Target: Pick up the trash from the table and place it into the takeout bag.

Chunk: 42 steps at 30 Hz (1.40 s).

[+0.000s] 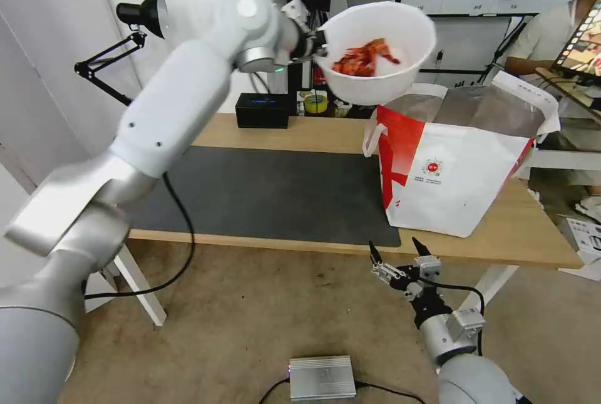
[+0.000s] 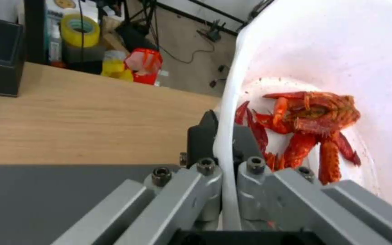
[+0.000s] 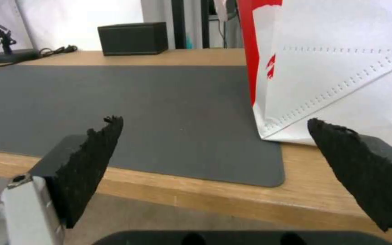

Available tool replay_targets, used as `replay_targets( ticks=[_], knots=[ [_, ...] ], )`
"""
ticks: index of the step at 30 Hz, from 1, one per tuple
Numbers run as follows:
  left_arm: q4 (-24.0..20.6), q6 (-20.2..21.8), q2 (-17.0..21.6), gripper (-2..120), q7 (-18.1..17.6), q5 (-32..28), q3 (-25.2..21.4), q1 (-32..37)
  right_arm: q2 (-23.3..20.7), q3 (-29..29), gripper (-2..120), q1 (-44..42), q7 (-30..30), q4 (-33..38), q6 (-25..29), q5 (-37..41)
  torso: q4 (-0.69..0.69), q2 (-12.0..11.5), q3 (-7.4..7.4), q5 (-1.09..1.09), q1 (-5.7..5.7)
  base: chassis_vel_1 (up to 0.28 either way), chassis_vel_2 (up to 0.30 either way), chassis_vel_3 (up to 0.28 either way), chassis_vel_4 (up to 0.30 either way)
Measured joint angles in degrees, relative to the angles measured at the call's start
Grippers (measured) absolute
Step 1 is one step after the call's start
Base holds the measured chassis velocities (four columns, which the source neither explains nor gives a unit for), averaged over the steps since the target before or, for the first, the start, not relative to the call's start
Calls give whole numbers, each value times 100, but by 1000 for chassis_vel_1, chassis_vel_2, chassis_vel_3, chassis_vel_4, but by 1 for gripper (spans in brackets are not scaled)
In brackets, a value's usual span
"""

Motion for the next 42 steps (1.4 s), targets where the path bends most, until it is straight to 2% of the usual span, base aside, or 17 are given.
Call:
replay_targets(
  ticks=[2,4,5,7,10,14,19,23,29,42],
  knots=[
    [50,-26,-78,0,72,117,30,-1,0,0,100,0,0,0,0,0,1,0,0,-2,0,0,0,0,0],
    [96,-133,-194,0,367,432,113,34,0,0,100,0,0,0,0,0,1,0,0,-1,0,0,0,0,0],
    [96,-133,-194,0,367,432,113,34,0,0,100,0,0,0,0,0,1,0,0,-1,0,0,0,0,0],
    [167,-300,-327,0,592,684,146,86,0,0,100,0,0,0,0,0,1,0,0,-1,0,0,0,0,0],
    [226,-452,-441,0,645,800,161,114,0,0,100,1,0,0,0,0,2,0,0,-2,0,0,0,0,0],
    [333,-712,-641,0,638,942,224,146,0,0,100,0,0,0,0,0,1,1,0,-1,0,0,0,0,0],
    [752,-1063,-1212,0,218,1178,320,204,0,0,100,0,0,0,0,0,0,1,0,-1,0,0,0,0,0],
    [845,-1188,-1396,0,166,1276,369,240,0,0,100,1,0,0,0,0,1,1,0,-1,0,0,0,0,0],
    [888,-1280,-1524,0,164,1359,460,280,0,0,100,0,0,0,0,0,0,1,0,-1,0,0,0,0,0],
    [893,-1550,-1516,0,315,1561,849,410,0,0,100,0,0,0,0,0,1,1,0,-2,0,0,0,0,0]
  ],
)
